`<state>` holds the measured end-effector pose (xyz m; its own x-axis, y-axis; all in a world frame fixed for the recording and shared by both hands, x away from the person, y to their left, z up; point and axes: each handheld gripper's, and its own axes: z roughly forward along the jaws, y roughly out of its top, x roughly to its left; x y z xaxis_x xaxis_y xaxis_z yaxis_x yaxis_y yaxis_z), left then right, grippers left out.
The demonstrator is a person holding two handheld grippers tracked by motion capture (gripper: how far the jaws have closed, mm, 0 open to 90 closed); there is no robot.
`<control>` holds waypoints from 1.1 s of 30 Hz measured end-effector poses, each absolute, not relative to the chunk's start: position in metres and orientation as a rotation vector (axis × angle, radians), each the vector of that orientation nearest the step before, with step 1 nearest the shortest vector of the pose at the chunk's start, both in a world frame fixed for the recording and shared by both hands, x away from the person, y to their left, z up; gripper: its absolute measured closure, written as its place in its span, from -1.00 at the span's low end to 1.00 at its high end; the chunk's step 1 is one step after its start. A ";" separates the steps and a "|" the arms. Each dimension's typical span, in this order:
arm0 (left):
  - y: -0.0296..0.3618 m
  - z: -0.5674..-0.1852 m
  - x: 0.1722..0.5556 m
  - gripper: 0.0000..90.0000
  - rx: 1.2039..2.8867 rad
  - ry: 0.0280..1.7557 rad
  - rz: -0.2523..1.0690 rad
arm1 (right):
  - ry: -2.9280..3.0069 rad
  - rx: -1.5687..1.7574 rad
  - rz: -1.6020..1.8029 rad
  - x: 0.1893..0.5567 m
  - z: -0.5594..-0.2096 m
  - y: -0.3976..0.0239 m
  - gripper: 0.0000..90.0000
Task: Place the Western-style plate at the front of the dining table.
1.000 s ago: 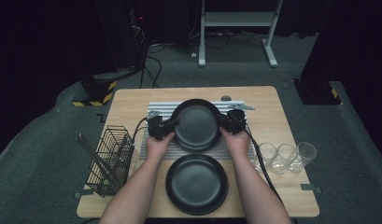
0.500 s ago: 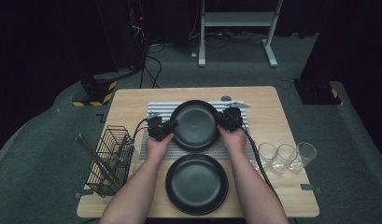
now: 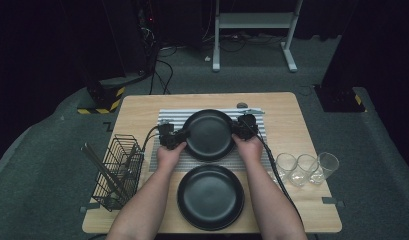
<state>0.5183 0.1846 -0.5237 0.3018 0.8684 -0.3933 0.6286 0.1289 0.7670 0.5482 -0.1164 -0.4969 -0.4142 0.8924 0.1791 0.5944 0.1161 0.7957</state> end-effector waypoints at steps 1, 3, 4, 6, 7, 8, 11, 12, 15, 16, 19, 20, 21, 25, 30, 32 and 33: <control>0.185 -0.524 0.519 0.54 1.577 1.414 0.299 | 2.072 1.459 1.185 0.550 -0.497 -0.117 0.69; 0.185 -0.525 0.521 0.54 1.584 1.414 0.288 | 2.083 1.458 1.179 0.551 -0.497 -0.117 0.69; 0.185 -0.525 0.523 0.54 1.590 1.418 0.284 | 2.085 1.461 1.174 0.551 -0.497 -0.117 0.69; 0.185 -0.525 0.523 0.54 1.592 1.424 0.284 | 2.089 1.467 1.163 0.553 -0.499 -0.116 0.69; 0.185 -0.526 0.523 0.55 1.589 1.431 0.281 | 2.093 1.469 1.159 0.553 -0.500 -0.116 0.69; 0.186 -0.526 0.524 0.55 1.586 1.436 0.274 | 2.098 1.460 1.154 0.554 -0.500 -0.116 0.69; 0.187 -0.526 0.524 0.57 1.586 1.438 0.265 | 2.128 1.434 1.127 0.557 -0.501 -0.115 0.67; 0.187 -0.526 0.524 0.57 1.586 1.438 0.265 | 2.128 1.434 1.127 0.557 -0.501 -0.115 0.67; 0.187 -0.527 0.525 0.57 1.578 1.458 0.254 | 2.143 1.440 1.093 0.560 -0.500 -0.113 0.67; 0.186 -0.528 0.525 0.57 1.580 1.462 0.255 | 2.143 1.440 1.093 0.560 -0.500 -0.113 0.67; 0.186 -0.528 0.527 0.57 1.597 1.468 0.261 | 2.151 1.444 1.064 0.562 -0.503 -0.111 0.65; 0.186 -0.528 0.527 0.57 1.597 1.468 0.261 | 2.151 1.444 1.064 0.562 -0.503 -0.111 0.65; 0.185 -0.528 0.527 0.56 1.606 1.470 0.268 | 2.146 1.447 1.049 0.563 -0.504 -0.109 0.64; 0.184 -0.528 0.528 0.56 1.625 1.482 0.274 | 2.139 1.452 1.036 0.563 -0.508 -0.107 0.62; 0.182 -0.527 0.529 0.54 1.644 1.502 0.286 | 2.136 1.459 1.038 0.563 -0.512 -0.107 0.59; 0.181 -0.526 0.528 0.53 1.661 1.493 0.308 | 2.137 1.469 1.059 0.562 -0.512 -0.106 0.47; 0.181 -0.526 0.528 0.53 1.665 1.490 0.317 | 2.135 1.472 1.064 0.562 -0.511 -0.106 0.46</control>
